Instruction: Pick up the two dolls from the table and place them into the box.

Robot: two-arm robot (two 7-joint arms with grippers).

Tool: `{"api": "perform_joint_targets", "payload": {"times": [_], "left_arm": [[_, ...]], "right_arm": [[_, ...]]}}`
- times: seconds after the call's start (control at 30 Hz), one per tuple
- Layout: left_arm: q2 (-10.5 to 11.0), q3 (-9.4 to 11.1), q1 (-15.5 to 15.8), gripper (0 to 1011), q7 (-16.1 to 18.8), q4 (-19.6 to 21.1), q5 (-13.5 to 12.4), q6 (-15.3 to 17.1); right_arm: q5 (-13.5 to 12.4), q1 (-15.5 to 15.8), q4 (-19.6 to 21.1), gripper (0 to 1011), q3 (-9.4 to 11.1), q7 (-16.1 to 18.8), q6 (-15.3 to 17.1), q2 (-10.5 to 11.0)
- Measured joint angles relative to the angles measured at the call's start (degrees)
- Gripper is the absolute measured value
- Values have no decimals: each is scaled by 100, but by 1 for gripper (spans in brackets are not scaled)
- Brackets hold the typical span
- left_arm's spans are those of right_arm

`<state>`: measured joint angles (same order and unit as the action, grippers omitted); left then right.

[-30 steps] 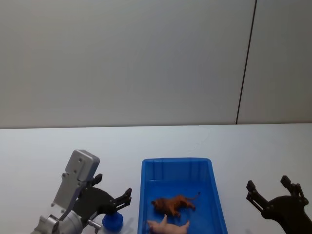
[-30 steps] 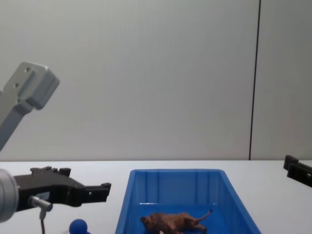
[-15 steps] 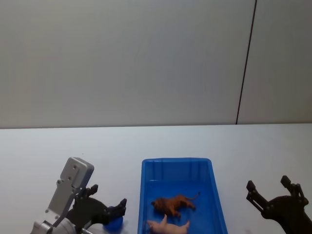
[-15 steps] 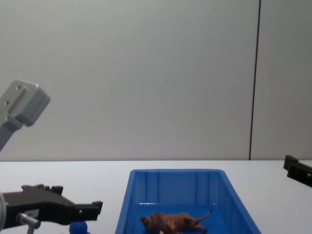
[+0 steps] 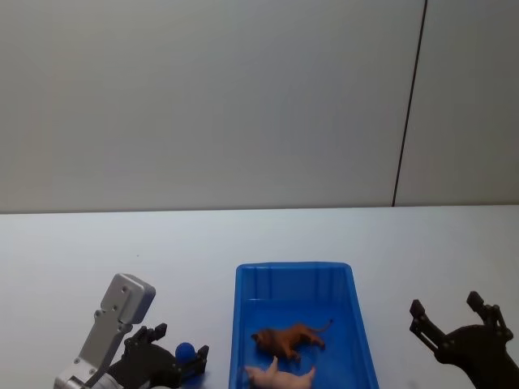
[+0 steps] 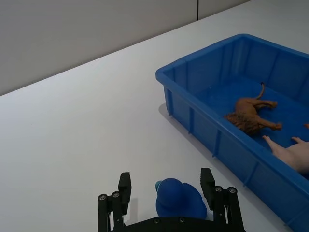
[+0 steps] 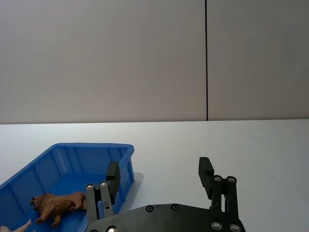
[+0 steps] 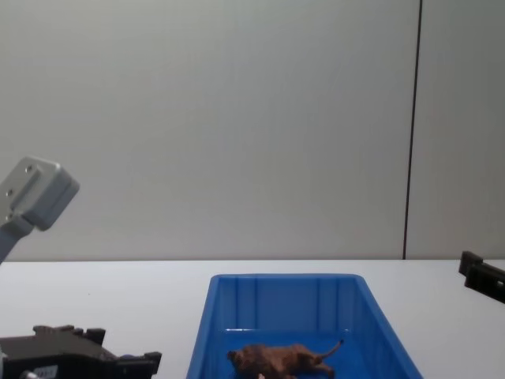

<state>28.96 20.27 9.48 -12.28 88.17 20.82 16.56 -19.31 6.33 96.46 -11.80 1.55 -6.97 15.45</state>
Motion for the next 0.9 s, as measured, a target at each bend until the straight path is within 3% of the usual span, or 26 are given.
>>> {"api": "perform_joint_targets", "payload": {"times": [0.4,0.63,0.9], "left_arm": [[-25,12,24,598,-101,-155,-117,14],[-36,14,34,340,-129,-196,-162,-27],[-44,8,38,262,-193,-198,-175,-140]], "right_arm": [[0,0,0,1001,0,0,0,0],[0,0,0,1001,0,0,0,0],[0,0,0,1001,0,0,0,0]]}}
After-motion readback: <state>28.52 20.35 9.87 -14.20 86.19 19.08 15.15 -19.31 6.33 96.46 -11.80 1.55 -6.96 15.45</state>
